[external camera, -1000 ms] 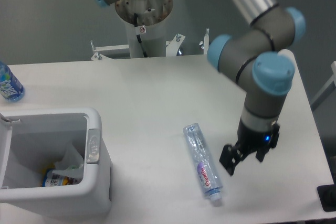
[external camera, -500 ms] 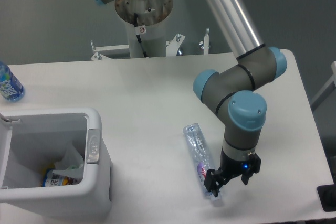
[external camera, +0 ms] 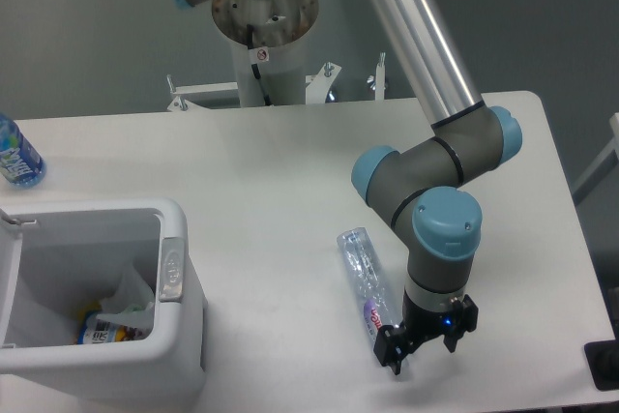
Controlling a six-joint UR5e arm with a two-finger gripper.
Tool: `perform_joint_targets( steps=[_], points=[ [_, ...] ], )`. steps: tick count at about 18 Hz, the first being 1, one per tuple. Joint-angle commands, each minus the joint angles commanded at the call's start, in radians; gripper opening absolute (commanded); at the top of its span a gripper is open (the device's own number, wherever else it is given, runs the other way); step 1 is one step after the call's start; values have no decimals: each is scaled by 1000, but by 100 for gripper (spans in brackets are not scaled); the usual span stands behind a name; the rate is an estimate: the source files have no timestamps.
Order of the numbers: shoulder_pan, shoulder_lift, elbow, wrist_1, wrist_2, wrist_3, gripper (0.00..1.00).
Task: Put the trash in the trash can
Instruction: 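Lower the gripper onto the bottle's cap end and close it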
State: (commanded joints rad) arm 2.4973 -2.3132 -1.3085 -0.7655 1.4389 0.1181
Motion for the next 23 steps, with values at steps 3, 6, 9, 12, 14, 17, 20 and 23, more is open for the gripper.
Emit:
perform_joint_targets(
  steps=[3,6,9,12,14,17,20,23],
  points=[
    [-11,-9,-5,6,26,2,100],
    [-32,-15,-11,5,58,0,100],
    [-32,-15,-12,6,60,-3,100],
    [-34,-18,-12,6,69,-2,100],
    [-34,-21,-15,6,75,0,100],
    [-35,-21,-23,8,77,0,100],
    [-35,-28,-22,11,77,2,98],
    [-35,-28,-20,11,87,2,90]
  ],
)
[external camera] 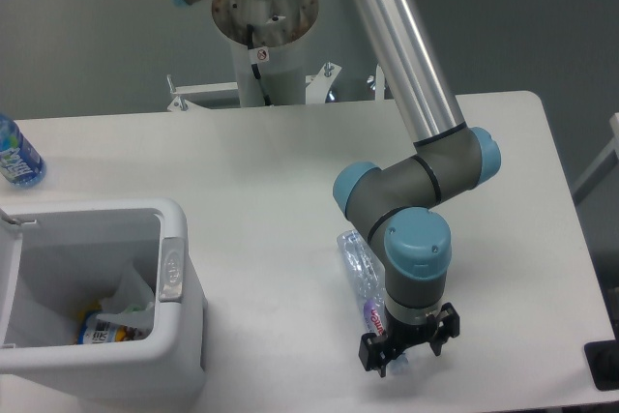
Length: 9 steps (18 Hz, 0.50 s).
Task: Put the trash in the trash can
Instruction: 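Lower the gripper onto the bottle's cap end and close it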
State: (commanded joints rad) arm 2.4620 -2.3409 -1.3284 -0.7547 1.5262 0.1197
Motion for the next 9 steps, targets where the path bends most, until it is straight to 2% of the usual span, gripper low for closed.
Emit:
perform_joint_targets(
  steps=[9],
  points=[
    [-3,-21,12,-2,34,15,87]
  ],
)
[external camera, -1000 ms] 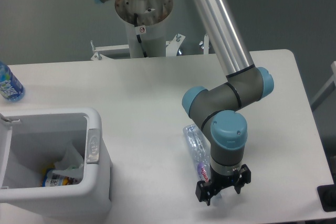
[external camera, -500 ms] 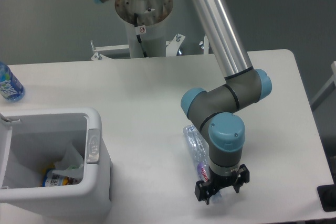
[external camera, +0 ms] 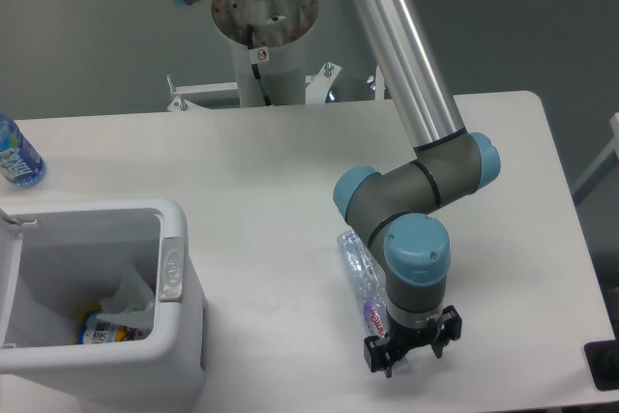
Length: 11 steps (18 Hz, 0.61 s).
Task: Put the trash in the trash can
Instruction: 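Lower the gripper onto the bottle's cap end and close it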
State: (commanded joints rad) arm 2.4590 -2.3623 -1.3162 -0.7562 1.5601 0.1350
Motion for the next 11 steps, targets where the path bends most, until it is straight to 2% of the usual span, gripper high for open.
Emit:
perform_joint_targets(
  steps=[4,7,10,11],
  points=[
    [0,2,-2,-2,0,0,72],
    [-5,3,-6,-2,0,0,54],
    [-9,8,-12,-2,0,2,51],
    [-9,8,-12,-3,2,2,46]
  ],
)
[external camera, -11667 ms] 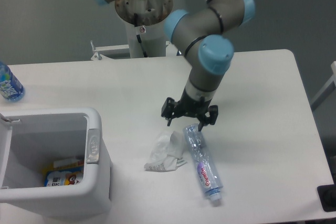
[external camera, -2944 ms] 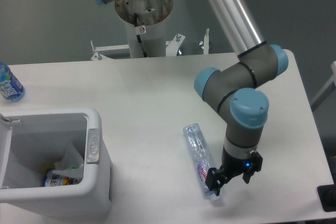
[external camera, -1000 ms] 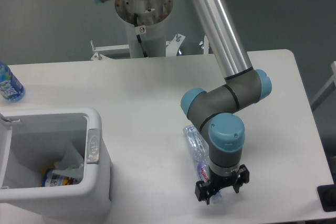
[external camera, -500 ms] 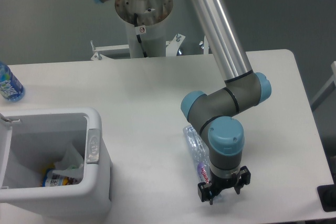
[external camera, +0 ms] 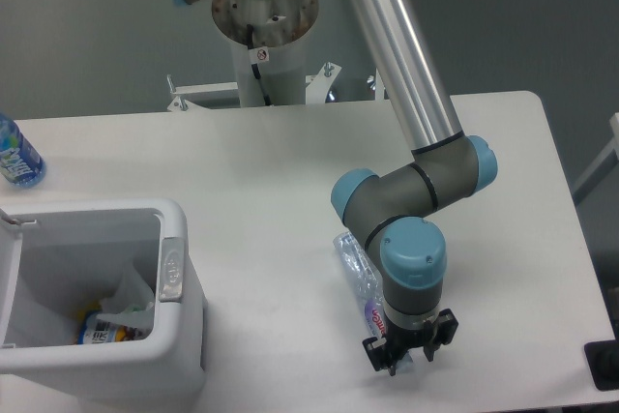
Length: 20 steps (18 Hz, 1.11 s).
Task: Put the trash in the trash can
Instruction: 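Lower the gripper onto the bottle's cap end and close it, then lift the bottle by its cap end, tilting it upward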
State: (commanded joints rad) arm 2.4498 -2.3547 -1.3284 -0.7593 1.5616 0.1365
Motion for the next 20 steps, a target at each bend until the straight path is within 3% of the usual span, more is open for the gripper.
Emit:
perform_joint_targets(
  steps=[5,13,20],
  points=[
    [-3,2,-5,0,27,2,32],
    [-8,14,-5,-2,34,3,32],
    [31,69,3,-2,-29,2,32]
  ],
)
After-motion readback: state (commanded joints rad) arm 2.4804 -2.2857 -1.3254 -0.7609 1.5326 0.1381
